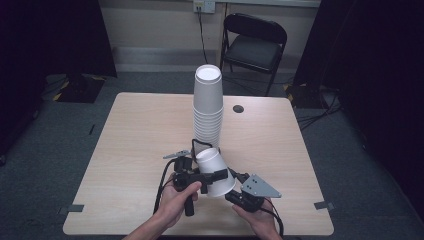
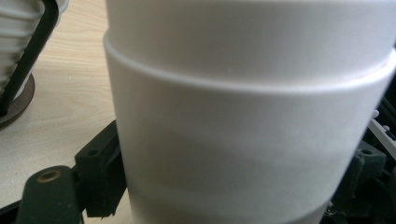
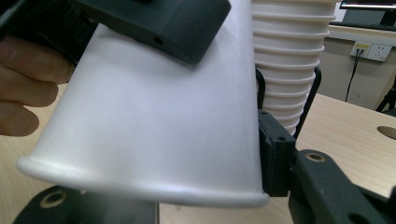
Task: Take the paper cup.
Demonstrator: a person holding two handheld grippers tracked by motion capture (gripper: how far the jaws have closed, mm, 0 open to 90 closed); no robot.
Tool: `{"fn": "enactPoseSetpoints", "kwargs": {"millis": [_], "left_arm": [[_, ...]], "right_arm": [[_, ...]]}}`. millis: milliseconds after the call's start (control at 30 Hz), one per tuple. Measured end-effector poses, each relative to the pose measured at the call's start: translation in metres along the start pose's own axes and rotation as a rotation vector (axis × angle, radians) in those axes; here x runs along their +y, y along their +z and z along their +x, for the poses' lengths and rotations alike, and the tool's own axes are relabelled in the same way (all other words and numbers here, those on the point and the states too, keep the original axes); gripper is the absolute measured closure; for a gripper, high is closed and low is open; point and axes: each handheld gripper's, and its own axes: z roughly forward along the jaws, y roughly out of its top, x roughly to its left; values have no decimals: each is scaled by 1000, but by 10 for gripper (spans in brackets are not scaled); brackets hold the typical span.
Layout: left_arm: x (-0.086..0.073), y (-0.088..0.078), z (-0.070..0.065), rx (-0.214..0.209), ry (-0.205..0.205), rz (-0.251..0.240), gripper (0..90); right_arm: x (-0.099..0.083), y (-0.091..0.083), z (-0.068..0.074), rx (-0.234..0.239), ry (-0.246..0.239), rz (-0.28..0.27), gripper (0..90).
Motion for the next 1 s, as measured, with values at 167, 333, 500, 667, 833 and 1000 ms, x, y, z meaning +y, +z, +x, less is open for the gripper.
{"fn": "enactPoseSetpoints", "kwargs": {"millis": [167,333,500,667,833,1000], "left_arm": [[-5,2,4,-15,-44,-4,159],[-10,4,8,-20,-38,-30,146],[-10,4,14,-25,-33,-39,124],[-6,4,20,-18,-34,-46,99],[-3,4,24,-11,-4,-34,72],[1,4,25,-21,-1,-31,67]], "right_arm": [[-2,0,-2,-34,-23,4,696],[-4,-1,-4,-54,-22,19,794],[-4,-1,-5,-41,-12,32,818],[-4,-1,-6,-29,-5,52,838],[-4,-1,-7,-27,3,64,846],[-2,-2,-8,-27,8,75,847]]}}
